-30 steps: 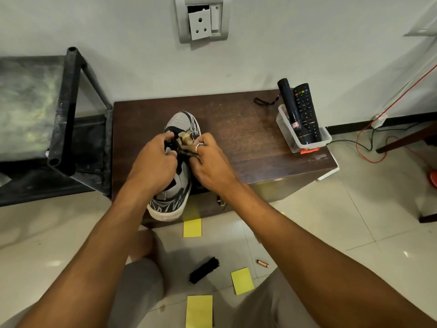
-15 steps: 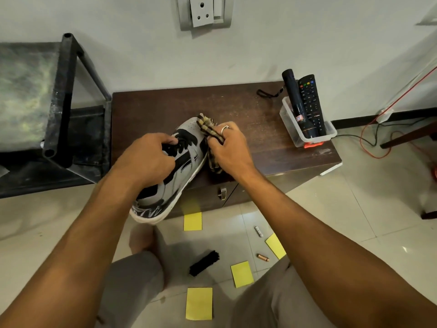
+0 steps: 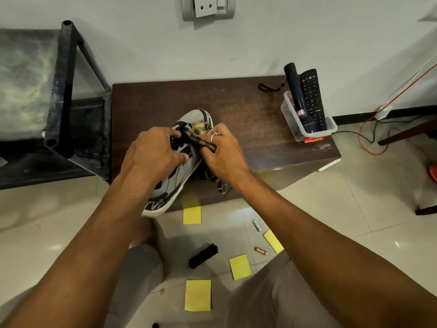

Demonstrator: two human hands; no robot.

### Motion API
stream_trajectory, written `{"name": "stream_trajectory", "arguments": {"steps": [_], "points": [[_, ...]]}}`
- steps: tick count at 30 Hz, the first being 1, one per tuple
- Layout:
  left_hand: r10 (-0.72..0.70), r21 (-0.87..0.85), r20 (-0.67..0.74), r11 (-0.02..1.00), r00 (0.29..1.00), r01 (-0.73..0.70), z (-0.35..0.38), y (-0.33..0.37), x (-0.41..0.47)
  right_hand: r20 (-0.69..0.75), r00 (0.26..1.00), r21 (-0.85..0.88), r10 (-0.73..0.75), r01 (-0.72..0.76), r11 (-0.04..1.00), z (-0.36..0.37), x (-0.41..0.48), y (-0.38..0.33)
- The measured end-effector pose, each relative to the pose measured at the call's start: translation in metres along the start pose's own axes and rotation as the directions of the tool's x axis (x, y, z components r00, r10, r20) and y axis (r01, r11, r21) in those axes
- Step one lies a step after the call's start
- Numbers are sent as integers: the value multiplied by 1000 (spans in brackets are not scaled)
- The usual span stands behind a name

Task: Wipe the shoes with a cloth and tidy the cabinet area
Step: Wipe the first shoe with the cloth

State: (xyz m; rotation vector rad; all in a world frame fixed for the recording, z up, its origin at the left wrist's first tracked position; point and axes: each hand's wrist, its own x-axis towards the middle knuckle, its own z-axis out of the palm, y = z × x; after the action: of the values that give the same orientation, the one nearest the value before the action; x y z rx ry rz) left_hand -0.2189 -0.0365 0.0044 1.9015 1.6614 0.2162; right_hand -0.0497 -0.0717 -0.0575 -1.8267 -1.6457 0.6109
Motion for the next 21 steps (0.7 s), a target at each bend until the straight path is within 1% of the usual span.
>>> {"name": "stream_trajectory", "arguments": {"steps": [2, 5, 6, 9, 10, 11, 14, 15, 18, 19, 21], "points": [[-1, -13, 2, 1000, 1000, 1, 1, -2, 2, 27, 1000, -23, -16, 17, 1000, 0, -6, 2], [8, -22, 3, 1000, 1000, -8, 2, -2, 2, -49, 994, -14, 95, -96, 995, -7, 3, 10], [13, -24, -1, 1000, 1000, -13, 2, -2, 1, -48, 994, -10, 98, -98, 995, -7, 2, 9], [26, -23, -17, 999, 1000, -27, 3, -2, 0, 46, 998, -24, -33, 34, 999, 1, -15, -2], [28, -19, -18, 999, 999, -28, 2, -2, 1, 61, 997, -20, -49, 50, 999, 1, -18, -1], [24, -21, -15, 999, 1000, -24, 2, -1, 1, 49, 998, -18, -36, 37, 999, 0, -17, 0], [13, -33, -1, 999, 1000, -13, -1, 0, 0, -34, 997, -24, 68, -69, 997, -4, -4, 5], [17, -35, 2, 999, 1000, -17, -1, 0, -1, -37, 998, -29, 58, -59, 998, -2, -5, 3], [37, -33, -1, 999, 999, -37, 0, 0, -2, 37, 997, -55, -67, 69, 996, 3, -19, -4], [37, -27, 2, 999, 999, -37, 0, 0, -1, 38, 996, -63, -80, 82, 995, 2, -19, -3], [29, -20, 23, 999, 999, -29, -1, 0, 1, -25, 999, -73, -31, 29, 997, -2, -5, 4]]}}
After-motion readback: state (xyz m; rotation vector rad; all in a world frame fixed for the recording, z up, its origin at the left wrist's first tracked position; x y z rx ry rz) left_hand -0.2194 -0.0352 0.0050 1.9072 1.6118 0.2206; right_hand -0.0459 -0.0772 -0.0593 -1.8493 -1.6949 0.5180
